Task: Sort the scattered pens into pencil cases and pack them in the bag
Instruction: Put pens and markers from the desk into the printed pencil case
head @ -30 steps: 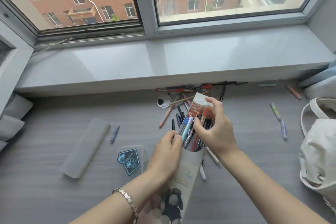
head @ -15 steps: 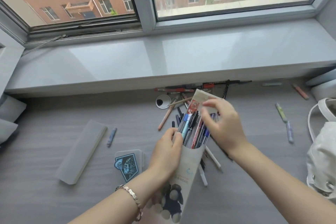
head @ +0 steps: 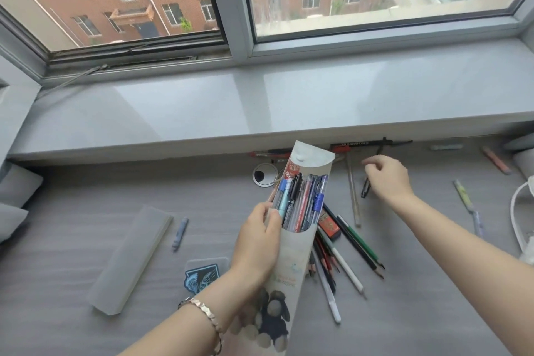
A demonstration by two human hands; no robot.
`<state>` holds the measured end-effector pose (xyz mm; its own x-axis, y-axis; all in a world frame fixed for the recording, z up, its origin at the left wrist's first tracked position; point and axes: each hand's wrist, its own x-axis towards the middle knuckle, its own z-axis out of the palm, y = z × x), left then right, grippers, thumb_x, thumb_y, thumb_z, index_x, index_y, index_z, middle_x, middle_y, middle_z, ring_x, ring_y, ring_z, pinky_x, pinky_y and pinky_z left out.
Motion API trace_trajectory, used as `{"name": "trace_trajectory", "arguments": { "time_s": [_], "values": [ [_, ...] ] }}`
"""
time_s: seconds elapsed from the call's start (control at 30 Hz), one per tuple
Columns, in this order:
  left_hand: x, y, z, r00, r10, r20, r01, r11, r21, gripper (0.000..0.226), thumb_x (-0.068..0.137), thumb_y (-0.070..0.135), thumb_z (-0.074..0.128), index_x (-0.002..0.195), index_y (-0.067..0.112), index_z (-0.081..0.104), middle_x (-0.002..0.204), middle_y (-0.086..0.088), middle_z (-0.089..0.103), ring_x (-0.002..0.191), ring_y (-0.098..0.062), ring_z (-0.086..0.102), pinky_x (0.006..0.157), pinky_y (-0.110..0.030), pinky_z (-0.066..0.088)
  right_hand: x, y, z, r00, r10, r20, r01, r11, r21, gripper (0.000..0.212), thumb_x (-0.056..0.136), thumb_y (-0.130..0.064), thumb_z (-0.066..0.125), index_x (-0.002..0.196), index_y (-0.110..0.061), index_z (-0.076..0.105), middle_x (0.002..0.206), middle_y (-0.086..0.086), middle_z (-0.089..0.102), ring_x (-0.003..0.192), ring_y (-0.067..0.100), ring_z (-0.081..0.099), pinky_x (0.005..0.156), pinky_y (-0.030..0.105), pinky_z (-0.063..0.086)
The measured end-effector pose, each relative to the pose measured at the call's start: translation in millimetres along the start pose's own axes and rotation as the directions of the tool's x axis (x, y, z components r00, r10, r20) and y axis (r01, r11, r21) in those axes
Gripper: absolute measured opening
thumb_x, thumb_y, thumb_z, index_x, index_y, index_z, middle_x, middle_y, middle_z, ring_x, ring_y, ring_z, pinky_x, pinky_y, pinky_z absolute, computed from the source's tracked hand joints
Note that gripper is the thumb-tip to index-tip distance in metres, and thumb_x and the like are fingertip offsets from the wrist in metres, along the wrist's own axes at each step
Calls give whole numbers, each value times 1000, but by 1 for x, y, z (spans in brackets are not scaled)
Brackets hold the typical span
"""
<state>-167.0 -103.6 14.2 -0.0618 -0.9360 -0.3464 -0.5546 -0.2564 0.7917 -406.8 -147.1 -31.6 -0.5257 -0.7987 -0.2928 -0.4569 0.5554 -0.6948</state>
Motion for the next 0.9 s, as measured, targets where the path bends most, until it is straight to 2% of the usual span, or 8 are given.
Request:
{"name": "trace_trajectory", "arguments": {
  "time_s": [0.1, 0.2, 0.27, 0.37, 0.47, 0.7, 0.8, 0.9],
  "values": [
    [-5, -7, -5, 1000, -8, -5, 8, 1000, 10, 20, 95, 22, 37, 92, 24, 57, 81, 10, 61, 76, -9, 55, 67, -24, 42, -36, -13, -22, 991, 59, 123, -123, 772, 624, 42, 84, 19, 32, 113, 2, 58, 87, 10, 58, 80, 15, 63, 77, 25, 56],
    [-13, -14, -6, 999, -34, 31, 33, 999, 16, 22, 94, 24, 36, 99, 20, 58, 84, 7, 63, 78, -13, 57, 69, -30, 44, -81, -23, -48, 950, -129, 285, -191, 485, 854, 49, 70, 22, 58, 111, -3, 56, 78, 7, 57, 91, 25, 69, 74, 25, 58],
    [-20, -16, -5, 998, -34, 61, 31, 998, 47, 24, 93, 27, 36, 100, 22, 58, 85, 5, 63, 78, -15, 56, 72, -33, 45, -105, -30, -56, 918, -216, 334, -170, 546, 820, 54, 58, -17, 84, 105, -6, 60, 71, 4, 63, 86, 21, 71, 68, 22, 57],
    [-34, -14, -5, 996, -18, 93, 11, 997, 74, 21, 94, 28, 36, 85, 31, 54, 79, 10, 60, 80, -17, 57, 77, -35, 46, -128, -38, -49, 907, -188, 378, -76, 808, 584, 54, 73, -55, 50, 99, -10, 65, 69, 4, 58, 69, 13, 62, 57, 23, 50],
    [-47, -14, -7, 992, 28, 119, -35, 998, 58, 22, 95, 27, 36, 83, 29, 55, 72, 10, 58, 71, -11, 54, 69, -32, 43, -143, -47, -39, 881, -206, 426, 21, 916, 400, 46, 90, -48, 34, 82, -20, 70, 74, -2, 62, 62, 11, 50, 54, 20, 41],
    [-81, -26, -21, 991, 80, 108, -81, 997, 11, 24, 93, 19, 39, 78, 27, 56, 64, 9, 58, 62, -2, 50, 59, -18, 38, -169, -45, -19, 908, -239, 344, 75, 901, 428, 24, 89, -9, 55, 66, -10, 52, 60, 3, 63, 47, 13, 59, 39, 19, 43],
    [-94, -33, -24, 989, 84, 123, -85, 996, 2, 23, 93, 21, 40, 88, 27, 61, 81, 6, 69, 81, -10, 62, 75, -26, 46, -184, -40, -4, 910, -208, 358, 27, 892, 451, 23, 78, -3, 69, 81, -15, 49, 65, 5, 59, 50, 10, 60, 41, 20, 47],
    [-102, -37, -27, 992, 75, 104, -75, 997, 1, 23, 94, 22, 40, 93, 28, 62, 86, 8, 70, 87, -9, 63, 80, -30, 47, -193, -33, 4, 888, -298, 349, 108, 875, 472, 63, 67, -4, 78, 110, -32, 41, 81, 3, 65, 65, 10, 63, 56, 22, 52]
  ]
}}
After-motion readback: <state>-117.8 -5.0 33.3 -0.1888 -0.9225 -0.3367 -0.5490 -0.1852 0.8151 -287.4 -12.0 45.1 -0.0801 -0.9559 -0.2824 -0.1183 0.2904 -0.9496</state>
